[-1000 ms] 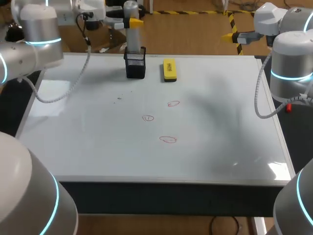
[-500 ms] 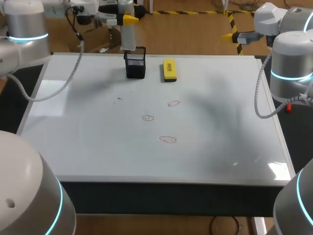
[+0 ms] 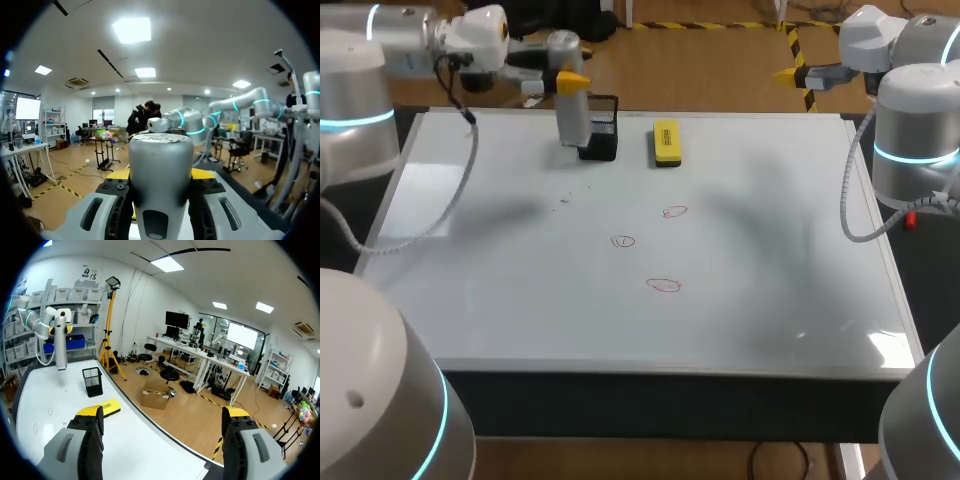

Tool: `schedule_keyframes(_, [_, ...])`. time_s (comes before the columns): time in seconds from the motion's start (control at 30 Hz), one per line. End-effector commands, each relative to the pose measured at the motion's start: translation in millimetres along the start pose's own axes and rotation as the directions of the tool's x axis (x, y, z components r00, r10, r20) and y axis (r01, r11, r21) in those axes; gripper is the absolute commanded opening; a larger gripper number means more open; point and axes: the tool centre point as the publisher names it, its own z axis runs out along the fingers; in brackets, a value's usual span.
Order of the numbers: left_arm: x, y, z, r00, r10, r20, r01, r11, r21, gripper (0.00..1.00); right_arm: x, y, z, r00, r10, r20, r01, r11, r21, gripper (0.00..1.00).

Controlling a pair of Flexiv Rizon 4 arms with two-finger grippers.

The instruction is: Pick up the inspection probe, press it on each red-marked spot on the whiteboard one by one, put down the probe, pick up the eraser, and wipe off all the red marks.

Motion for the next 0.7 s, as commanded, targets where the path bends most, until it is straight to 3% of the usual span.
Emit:
schedule_keyframes(0.03, [15.6,6.3,-13.3,0.993,-0.004,0.119,0.005,1.0,-0.007,0.0,-0.4,-0.1,0.2,1.0,0.0,-0.001,0.0,1.0,0.001,1.0])
schedule_keyframes(0.2, [17.1,19.8,-24.8,0.993,-0.013,0.117,0.013,1.0,-0.007,0.0,-0.4,-0.1,0.2,1.0,0.0,-0.001,0.0,1.0,0.001,1.0])
schedule_keyframes(0.4, [2.2,36.4,-46.5,0.991,-0.012,0.13,0.017,0.999,-0.036,0.0,-0.4,-0.1,0.2,1.0,0.0,-0.001,0.0,1.0,0.001,1.0])
schedule_keyframes(0.7, [-16.0,42.4,-63.2,0.988,0.0,0.157,0.007,0.999,-0.044,0.0,-0.4,-0.1,0.2,1.0,0.0,-0.001,0.0,1.0,0.001,1.0])
